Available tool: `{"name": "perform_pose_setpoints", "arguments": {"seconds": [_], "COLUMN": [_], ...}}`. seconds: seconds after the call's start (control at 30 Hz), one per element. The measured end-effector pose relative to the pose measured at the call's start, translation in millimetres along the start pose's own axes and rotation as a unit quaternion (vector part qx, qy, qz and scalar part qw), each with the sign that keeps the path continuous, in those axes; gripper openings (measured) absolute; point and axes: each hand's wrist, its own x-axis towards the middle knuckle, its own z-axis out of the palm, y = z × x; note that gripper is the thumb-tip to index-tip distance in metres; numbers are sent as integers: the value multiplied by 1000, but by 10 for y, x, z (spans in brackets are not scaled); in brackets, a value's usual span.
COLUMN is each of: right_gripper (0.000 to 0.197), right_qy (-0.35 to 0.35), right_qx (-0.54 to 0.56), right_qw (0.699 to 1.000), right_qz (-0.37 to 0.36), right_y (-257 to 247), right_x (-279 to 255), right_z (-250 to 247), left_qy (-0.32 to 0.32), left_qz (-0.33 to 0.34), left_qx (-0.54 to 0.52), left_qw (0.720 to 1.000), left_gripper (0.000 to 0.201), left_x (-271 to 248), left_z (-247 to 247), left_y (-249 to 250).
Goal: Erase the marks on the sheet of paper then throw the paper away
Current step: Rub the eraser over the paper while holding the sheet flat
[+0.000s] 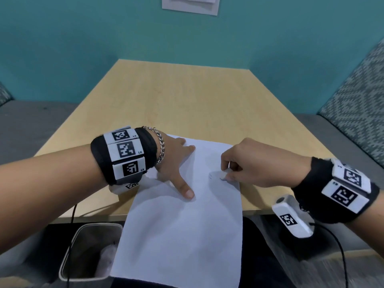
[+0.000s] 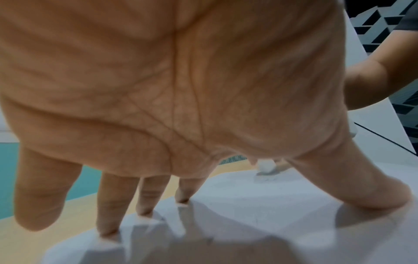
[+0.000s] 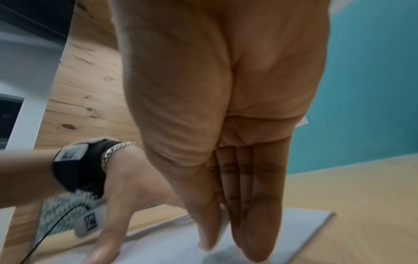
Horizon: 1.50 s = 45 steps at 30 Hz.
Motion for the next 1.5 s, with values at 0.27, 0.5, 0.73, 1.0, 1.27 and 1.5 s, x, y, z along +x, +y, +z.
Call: {"name": "perform_pose_setpoints", "arguments": {"seconds": [0.27, 0.5, 0.73, 1.0, 1.27, 1.5], "right_gripper": [17, 14, 7, 12, 27, 14], "right_qy": [4, 37, 25, 14, 13, 43], "right_qx": [15, 19, -22, -58, -52, -50], "right_qw": [1000, 998, 999, 998, 998, 998], "right_qz": [24, 43, 21, -12, -25, 19], "right_y": [74, 76, 26, -171, -345, -164], "right_x": [78, 161, 149, 120, 103, 153], "right_z": [-55, -34, -21, 49, 89, 62], "left_qy": [32, 5, -3, -14, -16, -18], "left_qz": [60, 65, 48, 46, 44, 41], "left_qx": [-17, -23, 2, 12, 15, 19], "left_qw": [998, 998, 999, 999, 999, 999], "left_gripper": [140, 136, 141, 143, 136, 145], "left_x": [18, 88, 157, 168, 129, 188], "left_z": [-87, -38, -60, -91, -130, -102], "left_y": [25, 35, 70, 89, 126, 96]}}
